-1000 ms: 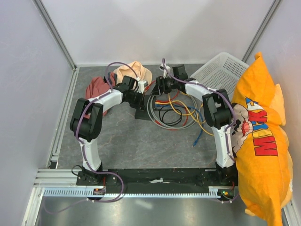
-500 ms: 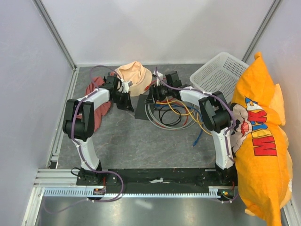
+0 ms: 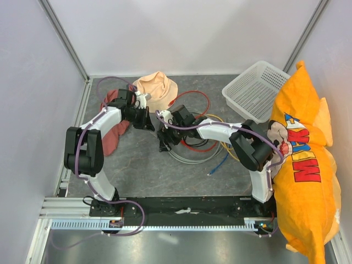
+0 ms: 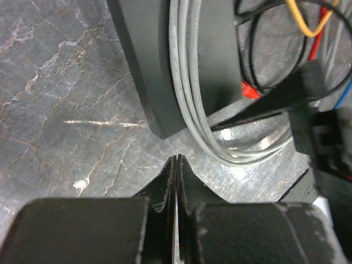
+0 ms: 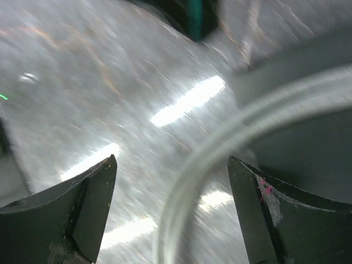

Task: Pull the plug from the switch port

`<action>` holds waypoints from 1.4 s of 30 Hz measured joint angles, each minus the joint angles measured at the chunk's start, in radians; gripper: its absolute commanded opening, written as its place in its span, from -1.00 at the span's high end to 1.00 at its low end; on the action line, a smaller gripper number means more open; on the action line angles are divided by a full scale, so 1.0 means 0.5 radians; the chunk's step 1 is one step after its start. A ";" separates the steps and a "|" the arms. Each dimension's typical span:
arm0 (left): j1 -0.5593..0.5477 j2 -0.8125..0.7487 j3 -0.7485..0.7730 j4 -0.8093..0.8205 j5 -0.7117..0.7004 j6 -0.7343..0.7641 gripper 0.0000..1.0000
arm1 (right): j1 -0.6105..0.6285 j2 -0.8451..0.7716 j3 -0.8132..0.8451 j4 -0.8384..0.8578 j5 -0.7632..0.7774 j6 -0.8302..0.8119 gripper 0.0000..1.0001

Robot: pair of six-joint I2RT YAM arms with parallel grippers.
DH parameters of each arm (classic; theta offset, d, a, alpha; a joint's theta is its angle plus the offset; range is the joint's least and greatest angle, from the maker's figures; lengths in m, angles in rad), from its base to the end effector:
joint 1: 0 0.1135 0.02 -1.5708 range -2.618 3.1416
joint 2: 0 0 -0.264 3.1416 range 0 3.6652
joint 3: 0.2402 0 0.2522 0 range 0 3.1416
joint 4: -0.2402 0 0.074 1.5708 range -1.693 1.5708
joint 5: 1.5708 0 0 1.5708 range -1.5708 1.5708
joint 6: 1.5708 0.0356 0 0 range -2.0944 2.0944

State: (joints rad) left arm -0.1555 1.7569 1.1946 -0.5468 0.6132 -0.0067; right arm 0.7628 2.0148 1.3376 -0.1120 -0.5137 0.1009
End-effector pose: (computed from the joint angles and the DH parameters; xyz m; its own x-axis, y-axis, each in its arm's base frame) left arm 0.3466 -0.0751 0.2008 -0.8870 0.1335 -0.4420 0.3740 0.7691 -0.5182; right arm 0.3030 0.3138 0.1706 -0.5963 -0.4486 -0.6657 -0.7960 0.4379 0.4180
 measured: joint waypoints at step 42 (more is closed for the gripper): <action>-0.137 0.552 0.487 -0.069 0.082 -0.096 0.96 | -0.441 0.383 0.518 -0.204 -0.006 -0.297 -0.74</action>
State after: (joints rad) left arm -0.2241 2.0331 1.4380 -0.5812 0.6544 -0.0547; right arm 0.5423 2.2063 1.5967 -0.2142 -0.5167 -0.0475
